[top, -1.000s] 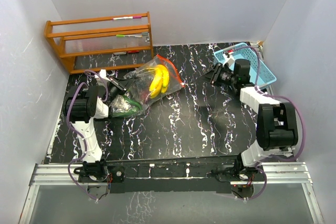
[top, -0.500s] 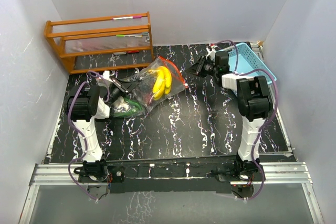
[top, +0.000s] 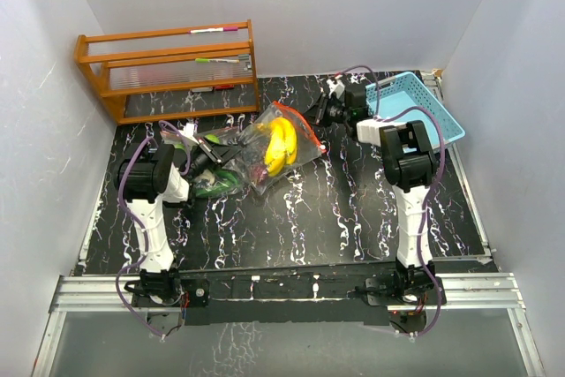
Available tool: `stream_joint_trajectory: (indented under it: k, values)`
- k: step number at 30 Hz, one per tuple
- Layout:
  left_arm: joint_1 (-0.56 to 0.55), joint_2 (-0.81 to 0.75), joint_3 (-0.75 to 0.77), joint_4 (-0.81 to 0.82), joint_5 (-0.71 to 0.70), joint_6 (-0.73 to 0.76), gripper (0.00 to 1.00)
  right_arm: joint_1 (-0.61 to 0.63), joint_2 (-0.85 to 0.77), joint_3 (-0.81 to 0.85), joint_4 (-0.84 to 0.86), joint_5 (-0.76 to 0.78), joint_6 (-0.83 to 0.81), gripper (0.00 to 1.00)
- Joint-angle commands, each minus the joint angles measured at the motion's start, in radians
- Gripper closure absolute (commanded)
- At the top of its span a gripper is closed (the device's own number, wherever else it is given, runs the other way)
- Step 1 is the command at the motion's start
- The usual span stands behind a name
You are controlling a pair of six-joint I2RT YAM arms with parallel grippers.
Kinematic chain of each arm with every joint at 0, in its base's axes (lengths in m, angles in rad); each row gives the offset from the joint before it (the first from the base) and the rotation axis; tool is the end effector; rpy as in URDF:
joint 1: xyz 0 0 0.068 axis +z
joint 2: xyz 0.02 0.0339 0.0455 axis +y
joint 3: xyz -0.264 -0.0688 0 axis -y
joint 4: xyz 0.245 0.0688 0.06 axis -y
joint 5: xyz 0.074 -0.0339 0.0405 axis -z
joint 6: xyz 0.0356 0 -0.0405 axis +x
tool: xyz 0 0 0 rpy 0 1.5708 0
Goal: Open the zip-top bag and remove the fake food
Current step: Pick up the fake fruit from the zipper food storage bag.
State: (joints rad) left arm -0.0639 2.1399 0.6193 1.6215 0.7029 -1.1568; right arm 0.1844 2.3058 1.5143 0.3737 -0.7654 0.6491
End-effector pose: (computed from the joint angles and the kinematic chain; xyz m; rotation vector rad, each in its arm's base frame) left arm 0.3330 -0.0444 0.1044 -0.2708 1.6668 -1.4624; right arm 0.4899 0.1165 0.1368 -0.0496 2.0963 1.2806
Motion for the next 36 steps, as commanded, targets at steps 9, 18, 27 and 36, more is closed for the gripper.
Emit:
stream_joint_trajectory:
  k: [9,18,27,36]
  values:
    - [-0.011,0.023,-0.009,0.169,0.049,0.032,1.00,0.059,-0.182,-0.203,0.204,-0.136,0.074,0.56]
    - [-0.021,0.019,-0.017,0.169,0.084,0.058,1.00,0.059,-0.279,-0.313,0.265,-0.028,0.091,0.46]
    - [-0.033,0.014,-0.008,0.169,0.089,0.057,1.00,0.111,-0.226,-0.200,-0.024,-0.031,-0.077,0.32]
    - [-0.036,0.011,-0.008,0.169,0.083,0.053,1.00,0.150,-0.221,-0.180,-0.235,-0.036,-0.158,0.37]
